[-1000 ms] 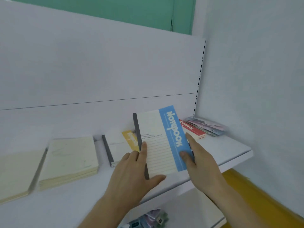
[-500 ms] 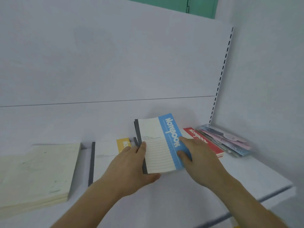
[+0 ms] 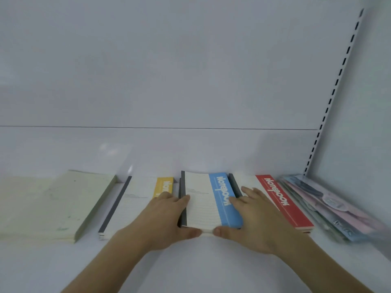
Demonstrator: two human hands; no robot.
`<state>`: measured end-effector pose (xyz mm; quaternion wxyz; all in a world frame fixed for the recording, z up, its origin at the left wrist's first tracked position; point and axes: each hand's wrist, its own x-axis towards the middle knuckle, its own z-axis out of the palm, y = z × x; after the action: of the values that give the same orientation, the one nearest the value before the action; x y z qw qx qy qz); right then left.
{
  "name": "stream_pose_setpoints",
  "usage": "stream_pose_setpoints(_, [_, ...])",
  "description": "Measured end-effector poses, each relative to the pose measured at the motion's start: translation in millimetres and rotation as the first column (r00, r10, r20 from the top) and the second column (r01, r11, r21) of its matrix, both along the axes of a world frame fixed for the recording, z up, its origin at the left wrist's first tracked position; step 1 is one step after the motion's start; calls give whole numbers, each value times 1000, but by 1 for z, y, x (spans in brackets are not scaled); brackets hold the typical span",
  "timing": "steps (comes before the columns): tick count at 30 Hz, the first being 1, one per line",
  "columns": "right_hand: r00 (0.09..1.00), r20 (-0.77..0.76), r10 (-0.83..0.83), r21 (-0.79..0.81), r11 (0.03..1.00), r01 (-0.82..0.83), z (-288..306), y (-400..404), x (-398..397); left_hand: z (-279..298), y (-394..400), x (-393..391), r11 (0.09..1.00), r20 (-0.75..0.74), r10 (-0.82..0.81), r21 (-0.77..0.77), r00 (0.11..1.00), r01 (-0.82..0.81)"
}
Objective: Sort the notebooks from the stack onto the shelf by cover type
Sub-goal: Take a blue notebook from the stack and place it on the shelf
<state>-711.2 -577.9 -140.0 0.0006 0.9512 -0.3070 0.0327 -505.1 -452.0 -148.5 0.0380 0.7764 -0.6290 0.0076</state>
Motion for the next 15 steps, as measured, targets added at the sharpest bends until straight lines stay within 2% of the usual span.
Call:
stream_pose_setpoints(3, [998, -6, 55, -58, 997, -55, -13, -13, 6, 0, -3, 0, 999, 75, 17, 27, 997, -19])
stream_pose_setpoints(8, [998, -48, 47, -89, 995, -51, -17, -13, 9, -2, -5, -2, 995, 164, 20, 91, 986, -35])
stream_pose_setpoints(15, [993, -115, 27, -67, 997, -35, -14, -13, 12, 2, -5, 5, 994, 55, 14, 112, 998, -20])
